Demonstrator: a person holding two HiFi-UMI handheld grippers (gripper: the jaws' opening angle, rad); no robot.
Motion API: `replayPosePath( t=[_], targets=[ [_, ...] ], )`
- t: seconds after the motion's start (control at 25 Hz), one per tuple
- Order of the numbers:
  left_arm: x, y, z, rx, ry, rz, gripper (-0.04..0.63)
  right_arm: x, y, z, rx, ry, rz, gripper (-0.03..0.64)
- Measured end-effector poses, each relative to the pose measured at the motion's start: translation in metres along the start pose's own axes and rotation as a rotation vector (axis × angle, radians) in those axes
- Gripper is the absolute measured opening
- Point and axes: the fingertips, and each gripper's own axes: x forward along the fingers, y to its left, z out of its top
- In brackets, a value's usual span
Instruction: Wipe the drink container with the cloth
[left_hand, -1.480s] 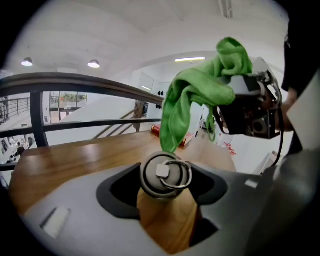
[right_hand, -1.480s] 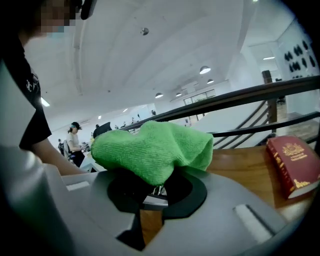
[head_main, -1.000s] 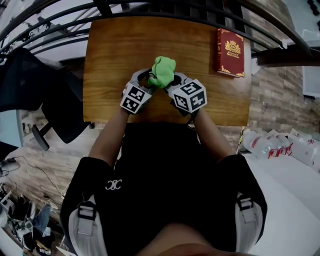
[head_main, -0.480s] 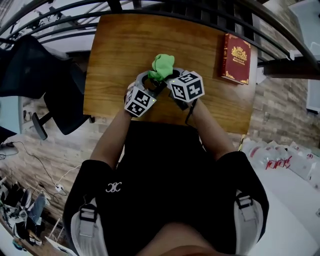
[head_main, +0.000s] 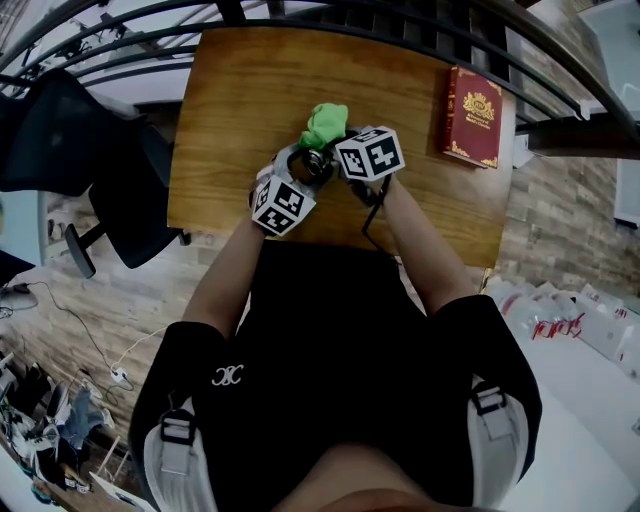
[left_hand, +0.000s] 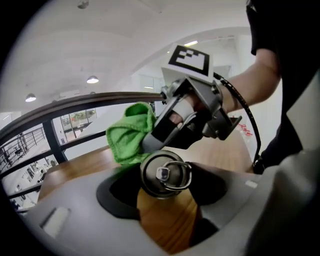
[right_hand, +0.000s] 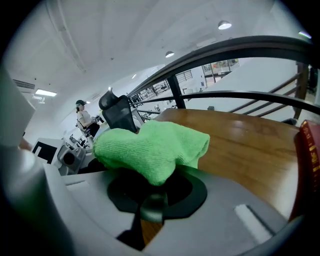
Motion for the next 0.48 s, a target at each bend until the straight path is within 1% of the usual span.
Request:
replayPosePath(
  t=[0.16, 0.24, 0.36, 0.48],
  targets=[
    [0.002, -0.009, 0.001, 0.106, 0.007, -0.011, 0.324, 0.008, -0.01, -0.004, 0.0, 0.05, 0.022, 0.051],
    [0.003, -0.012, 0.002, 0.146, 0.011, -0.012, 0.324, 0.011, -0.016, -0.005, 0.012, 0.067, 0.022, 0.051],
    [0.003, -0.015, 0.002, 0.167, 0.015, -0.014, 0.324, 0.017, -0.031, -0.009, 0.043, 0.089, -0.001, 0.051],
    [0.003, -0.017, 0.0, 0.156, 0.01, -0.019, 0.324, 0.024, -0.051, -0.022, 0.092, 0.13, -0.031, 0.051]
  ],
)
